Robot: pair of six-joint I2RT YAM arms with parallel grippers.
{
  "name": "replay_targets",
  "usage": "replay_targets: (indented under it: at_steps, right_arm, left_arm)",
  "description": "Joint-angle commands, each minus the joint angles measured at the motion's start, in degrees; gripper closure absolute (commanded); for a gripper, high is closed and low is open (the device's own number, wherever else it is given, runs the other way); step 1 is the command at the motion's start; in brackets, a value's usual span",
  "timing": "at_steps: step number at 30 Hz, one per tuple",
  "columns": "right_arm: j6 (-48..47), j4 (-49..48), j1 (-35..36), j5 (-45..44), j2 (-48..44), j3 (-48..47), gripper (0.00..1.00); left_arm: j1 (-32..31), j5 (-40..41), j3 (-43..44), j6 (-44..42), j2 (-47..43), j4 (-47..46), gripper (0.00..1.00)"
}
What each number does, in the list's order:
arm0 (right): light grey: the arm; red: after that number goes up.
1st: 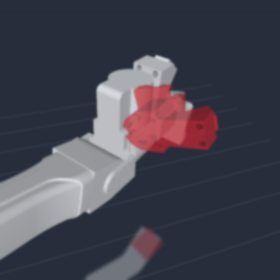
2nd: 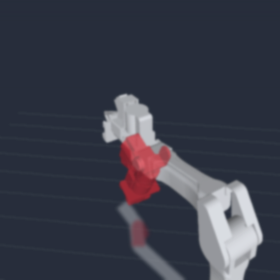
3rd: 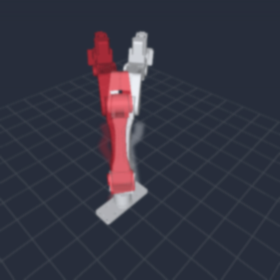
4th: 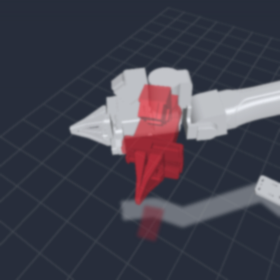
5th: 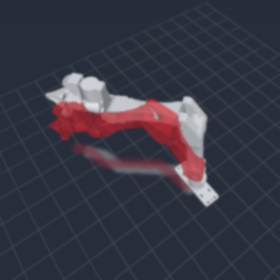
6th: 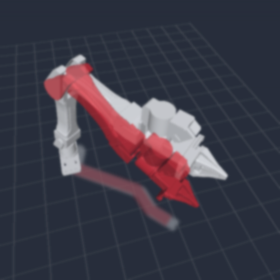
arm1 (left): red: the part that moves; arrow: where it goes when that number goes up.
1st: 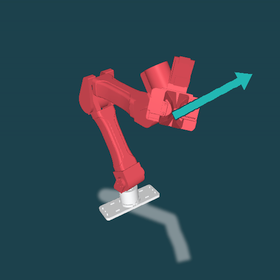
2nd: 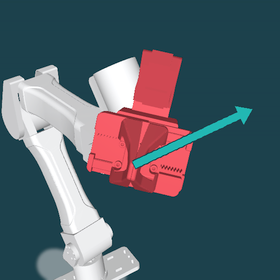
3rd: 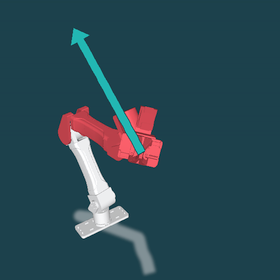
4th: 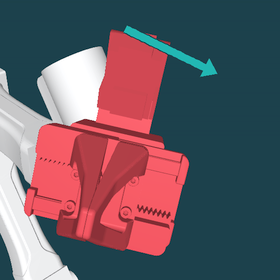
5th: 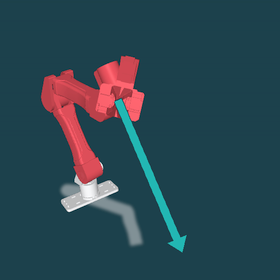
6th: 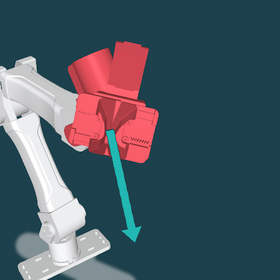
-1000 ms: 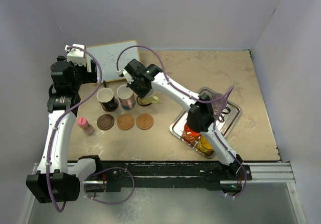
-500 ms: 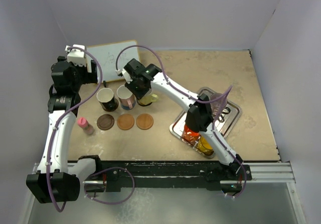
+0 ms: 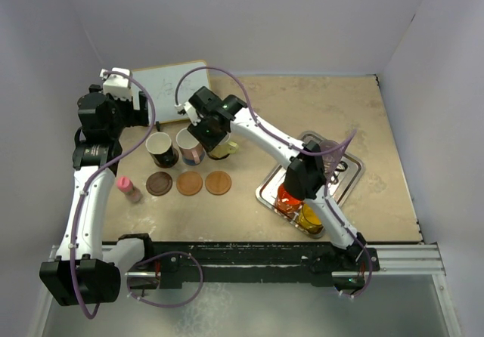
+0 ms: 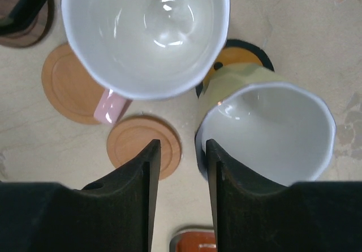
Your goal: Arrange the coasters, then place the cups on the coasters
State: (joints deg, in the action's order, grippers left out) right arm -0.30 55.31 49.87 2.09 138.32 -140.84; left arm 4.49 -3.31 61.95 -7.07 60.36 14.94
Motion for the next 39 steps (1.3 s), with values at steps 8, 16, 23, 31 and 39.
replay_targets:
  at_steps: [8, 16, 23, 31, 39]
  right_arm:
    - [-7.65, -6.01, -0.65, -0.85, -23.57, 18.24, 0.41]
    - [-9.21, -10.22, -4.13, 1.44, -26.69, 29.19, 0.2]
    - [-9.59, -11.62, -6.49, 6.37, -22.0, 30.68, 0.04]
    - [-9.79, -11.34, -6.6, 11.58, -16.88, 29.11, 0.06]
    - [-7.38, -11.29, -6.61, 15.32, -17.89, 29.54, 0.09]
  left_arm:
    - [0.43, -9.09, -1.19, -0.56, -0.33, -3.64, 0.13]
    - [0.43, -11.51, -1.77, -0.88, -0.24, -3.69, 0.13]
    - [0.43, -12.14, -1.93, -1.35, 0.2, -3.76, 0.13]
    - [0.43, -12.33, -2.27, -1.93, 0.15, -4.06, 0.13]
    - [0.44, -12.39, -2.62, -2.0, 0.17, -4.57, 0.13]
